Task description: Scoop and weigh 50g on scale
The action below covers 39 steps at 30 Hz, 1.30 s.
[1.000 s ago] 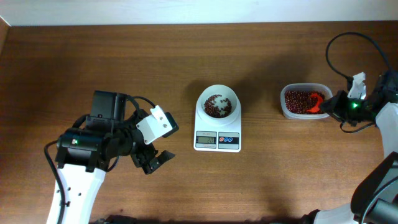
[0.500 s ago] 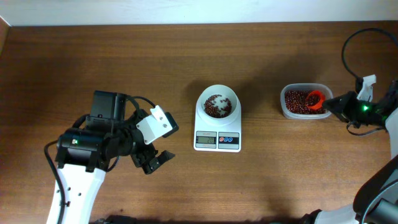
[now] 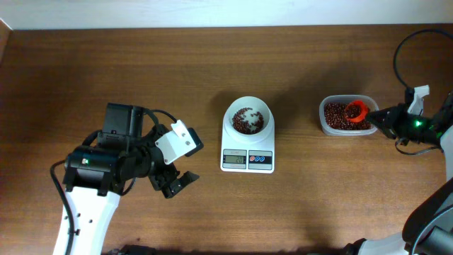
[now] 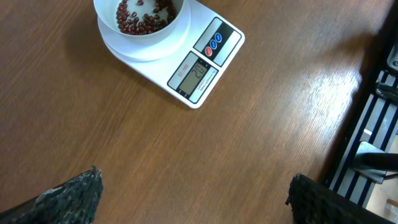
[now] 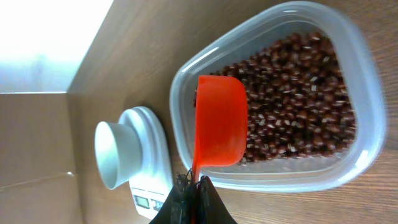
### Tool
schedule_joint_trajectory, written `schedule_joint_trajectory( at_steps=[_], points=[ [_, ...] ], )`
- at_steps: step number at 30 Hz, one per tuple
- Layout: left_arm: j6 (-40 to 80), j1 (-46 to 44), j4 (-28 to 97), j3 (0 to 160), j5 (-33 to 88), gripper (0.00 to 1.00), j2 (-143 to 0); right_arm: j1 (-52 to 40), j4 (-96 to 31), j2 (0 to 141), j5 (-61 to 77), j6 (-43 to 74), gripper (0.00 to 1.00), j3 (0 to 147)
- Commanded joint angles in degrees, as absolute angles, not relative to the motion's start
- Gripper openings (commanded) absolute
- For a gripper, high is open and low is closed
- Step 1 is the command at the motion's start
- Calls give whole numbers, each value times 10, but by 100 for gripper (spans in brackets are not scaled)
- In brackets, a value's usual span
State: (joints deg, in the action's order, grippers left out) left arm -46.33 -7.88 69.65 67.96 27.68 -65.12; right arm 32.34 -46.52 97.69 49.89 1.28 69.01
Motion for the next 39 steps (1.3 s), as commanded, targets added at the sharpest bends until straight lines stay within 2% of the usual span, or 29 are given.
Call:
schedule_joint_trajectory(
  at_steps=[1,12,28,36,39],
  points=[
    [-473,-76,698,691,287,99,-646,328,-465,968,552,9,4,698],
    [-473,-76,698,691,287,99,-646,306,-465,968,641,9,4,698],
    [-473,-76,698,691,287,99,-646,118,-437,968,686,23,4,698],
    [-473,-76,698,691,287,99,-646,49,-377,968,683,24,4,698],
    [-473,-76,698,691,287,99,-646,26,-346,968,643,21,4,698]
  ],
)
